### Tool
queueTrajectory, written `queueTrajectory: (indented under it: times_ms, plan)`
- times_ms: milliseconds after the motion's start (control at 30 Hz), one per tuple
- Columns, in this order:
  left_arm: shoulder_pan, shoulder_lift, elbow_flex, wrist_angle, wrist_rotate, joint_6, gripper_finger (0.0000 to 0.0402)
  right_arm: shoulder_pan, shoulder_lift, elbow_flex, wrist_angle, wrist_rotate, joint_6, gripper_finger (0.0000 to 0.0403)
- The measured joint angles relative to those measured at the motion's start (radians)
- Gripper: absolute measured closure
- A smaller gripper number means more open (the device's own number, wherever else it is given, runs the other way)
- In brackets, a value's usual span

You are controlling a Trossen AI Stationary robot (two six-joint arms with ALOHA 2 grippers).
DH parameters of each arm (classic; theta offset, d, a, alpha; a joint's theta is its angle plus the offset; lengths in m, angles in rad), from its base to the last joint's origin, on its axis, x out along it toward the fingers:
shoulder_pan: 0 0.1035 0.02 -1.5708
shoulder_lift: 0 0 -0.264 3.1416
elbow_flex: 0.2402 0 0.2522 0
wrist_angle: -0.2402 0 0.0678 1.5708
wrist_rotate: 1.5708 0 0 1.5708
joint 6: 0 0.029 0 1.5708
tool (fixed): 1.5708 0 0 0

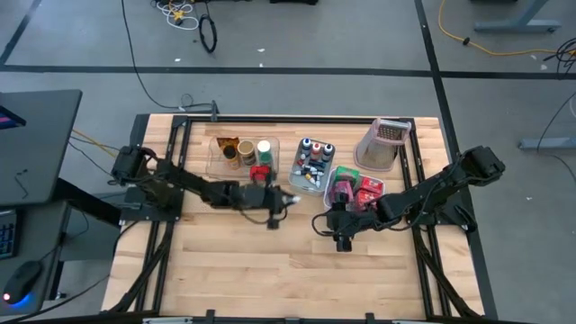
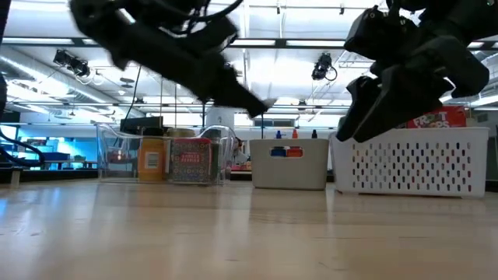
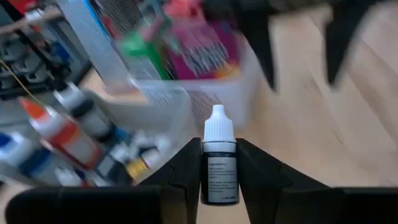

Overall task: Pick & Place Kitchen Items
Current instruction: Put the small brown food coloring into the gray bin

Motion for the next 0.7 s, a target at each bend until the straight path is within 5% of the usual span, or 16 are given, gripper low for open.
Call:
queueTrajectory:
  times_ms: [367, 600, 700]
  plan:
    - [0.218, 0.043, 0.188, -0.074, 0.131, 0.117, 0.0304, -0.002, 0.004, -0.005, 0.085, -0.016, -0.109, 0.0142]
    - [0.292, 0.143, 0.253, -0.144, 0.266, 0.094, 0.0301, -0.003, 0.004, -0.006, 0.128, -0.016, -0.133, 0.0142]
    - [0.294, 0.185, 0.28, -0.133, 0.249, 0.109, 0.0299, -0.003, 0.004, -0.006, 0.136, -0.015, -0.132, 0.0142]
